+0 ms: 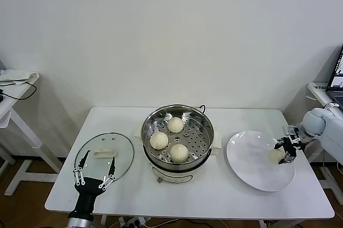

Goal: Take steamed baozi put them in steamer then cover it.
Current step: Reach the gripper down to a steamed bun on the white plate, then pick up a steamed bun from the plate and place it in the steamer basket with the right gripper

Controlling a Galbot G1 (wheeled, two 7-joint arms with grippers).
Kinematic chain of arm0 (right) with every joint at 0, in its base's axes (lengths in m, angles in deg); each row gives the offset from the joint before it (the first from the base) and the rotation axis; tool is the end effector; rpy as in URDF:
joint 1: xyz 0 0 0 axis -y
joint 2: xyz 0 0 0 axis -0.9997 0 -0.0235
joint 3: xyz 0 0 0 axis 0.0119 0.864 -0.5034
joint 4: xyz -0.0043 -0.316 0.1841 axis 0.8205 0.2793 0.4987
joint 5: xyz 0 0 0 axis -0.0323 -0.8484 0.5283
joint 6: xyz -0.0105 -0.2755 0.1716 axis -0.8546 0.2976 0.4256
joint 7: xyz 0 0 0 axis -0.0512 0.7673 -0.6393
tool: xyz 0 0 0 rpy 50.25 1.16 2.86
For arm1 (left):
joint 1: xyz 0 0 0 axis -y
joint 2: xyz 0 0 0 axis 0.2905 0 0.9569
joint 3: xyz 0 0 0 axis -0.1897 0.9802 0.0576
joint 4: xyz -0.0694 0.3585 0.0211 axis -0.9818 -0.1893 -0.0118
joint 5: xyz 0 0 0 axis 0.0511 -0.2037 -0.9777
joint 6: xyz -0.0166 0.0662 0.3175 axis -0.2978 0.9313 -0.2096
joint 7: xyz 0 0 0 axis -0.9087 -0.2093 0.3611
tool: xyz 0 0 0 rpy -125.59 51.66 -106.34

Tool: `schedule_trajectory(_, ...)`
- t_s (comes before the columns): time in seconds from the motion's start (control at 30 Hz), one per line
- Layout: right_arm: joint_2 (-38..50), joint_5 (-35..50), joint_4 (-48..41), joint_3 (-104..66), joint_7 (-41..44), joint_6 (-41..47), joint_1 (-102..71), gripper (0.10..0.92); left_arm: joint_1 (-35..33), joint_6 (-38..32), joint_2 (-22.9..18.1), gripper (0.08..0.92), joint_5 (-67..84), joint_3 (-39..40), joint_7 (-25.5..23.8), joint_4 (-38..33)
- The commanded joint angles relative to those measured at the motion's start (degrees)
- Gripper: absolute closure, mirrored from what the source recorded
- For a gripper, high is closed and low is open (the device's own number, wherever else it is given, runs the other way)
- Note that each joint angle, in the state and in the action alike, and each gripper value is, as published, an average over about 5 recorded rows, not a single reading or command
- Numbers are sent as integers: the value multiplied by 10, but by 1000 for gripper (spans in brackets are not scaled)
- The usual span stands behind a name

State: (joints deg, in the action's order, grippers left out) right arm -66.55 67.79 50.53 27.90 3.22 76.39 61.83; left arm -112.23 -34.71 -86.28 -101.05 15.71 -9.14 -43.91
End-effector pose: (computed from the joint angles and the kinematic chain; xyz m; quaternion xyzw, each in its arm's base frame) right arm 0.4921 -0.3249 -0.2214 0.4737 -0.5604 0.4965 0.4638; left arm 0.0943 0.0626 -0.3363 0.0180 0.9654 0.2532 0.0601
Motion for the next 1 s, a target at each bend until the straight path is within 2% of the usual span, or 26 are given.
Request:
schedule_trajectory(0.03,3,-5,11,-3,23,0,9,385,3,1,2,177,-1,2,0,-1)
schedule_trajectory(0.27,17,16,81,25,135,-4,125,391,8,6,6,177,0,8,-1,-9)
schedule_trajectory(0.47,3,106,170,147,216,18,310,390,6,7,11,177,3,10,0,-15)
schedule_trajectory(0.73,-68,247,284,288,199,84,483,389,6,11,16,177,4,9,0,-20)
schedule_trajectory(1.0,-165,327,332,323,130,140,504,390,8,12,16,177,3,9,1,-27)
